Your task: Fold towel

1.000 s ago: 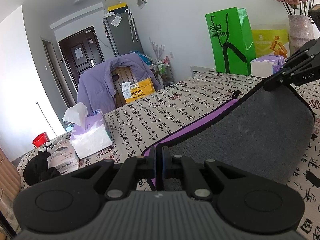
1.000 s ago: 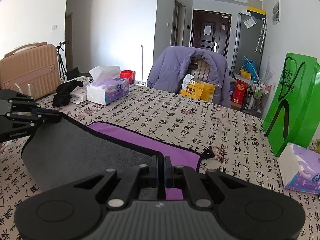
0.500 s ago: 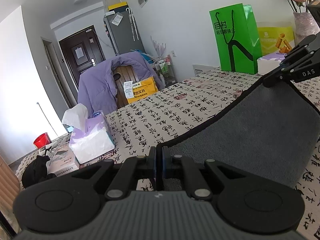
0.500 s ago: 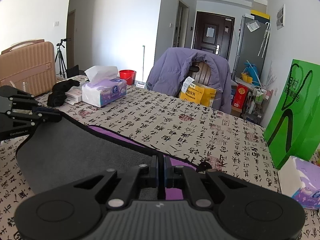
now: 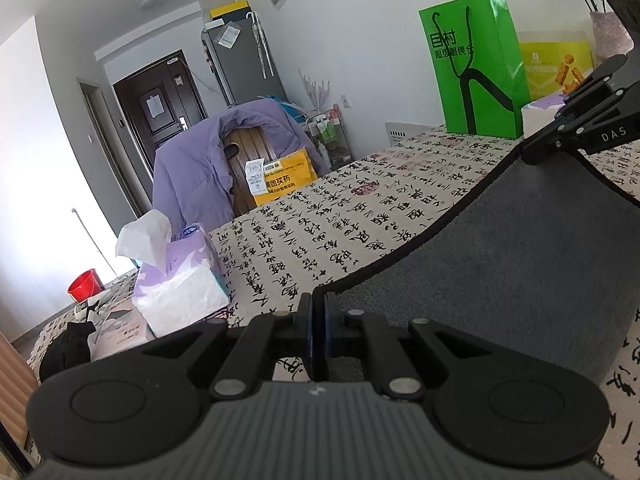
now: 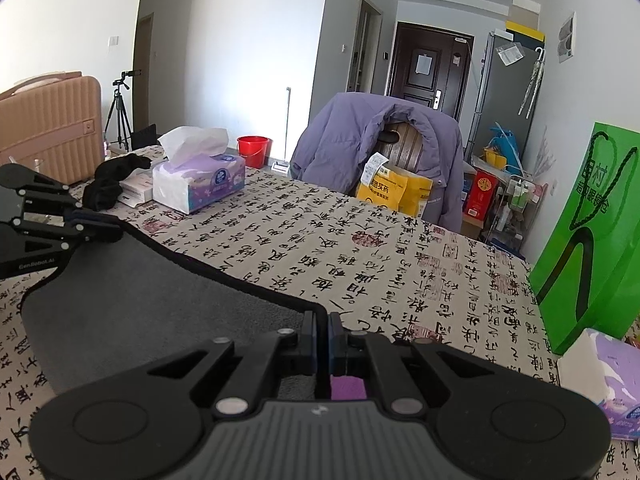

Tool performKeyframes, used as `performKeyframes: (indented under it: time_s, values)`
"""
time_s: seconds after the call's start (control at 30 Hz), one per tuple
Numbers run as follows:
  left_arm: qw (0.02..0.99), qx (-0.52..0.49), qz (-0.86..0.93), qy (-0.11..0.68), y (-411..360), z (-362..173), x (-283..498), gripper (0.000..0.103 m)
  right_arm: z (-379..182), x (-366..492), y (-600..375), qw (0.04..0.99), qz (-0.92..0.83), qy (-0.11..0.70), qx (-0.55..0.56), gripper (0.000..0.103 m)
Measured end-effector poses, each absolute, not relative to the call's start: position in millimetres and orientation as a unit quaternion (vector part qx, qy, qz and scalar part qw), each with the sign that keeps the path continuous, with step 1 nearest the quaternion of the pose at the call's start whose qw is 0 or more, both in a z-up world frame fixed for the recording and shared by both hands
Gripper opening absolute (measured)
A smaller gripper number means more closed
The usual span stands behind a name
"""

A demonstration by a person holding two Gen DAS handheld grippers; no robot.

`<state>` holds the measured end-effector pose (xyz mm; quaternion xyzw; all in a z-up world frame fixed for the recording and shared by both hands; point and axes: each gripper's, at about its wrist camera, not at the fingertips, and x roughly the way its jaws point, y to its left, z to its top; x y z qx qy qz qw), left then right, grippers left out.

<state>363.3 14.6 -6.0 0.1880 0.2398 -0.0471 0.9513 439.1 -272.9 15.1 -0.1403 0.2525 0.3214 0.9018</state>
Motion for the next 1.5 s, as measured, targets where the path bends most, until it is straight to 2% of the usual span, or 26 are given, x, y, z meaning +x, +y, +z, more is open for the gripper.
performKeyframes:
  time_s: [1.33,1.37,1.43,1.47,1.5]
  values:
    - [0.946,0.178,-0.046,0.266,21,-18,390,0.008,4,470,-256,0.894,0.327,0.262,-0.156,0.005]
    - [0.946,0.174,-0.048,0.268,22,-17,390,0.012,4,471,-256,0.894,0.327,0.263,-0.155,0.006]
    - [0.947,0.169,-0.045,0.269,23,-17,389,0.037,4,472,-256,0.897,0.322,0.261,-0.152,0.017]
    - [0.949,0.166,-0.042,0.266,24,-16,389,0.064,4,473,-256,0.898,0.32,0.263,-0.149,0.033]
    - [0.951,0.163,-0.034,0.261,25,-15,388,0.08,4,474,-256,0.899,0.316,0.264,-0.146,0.059]
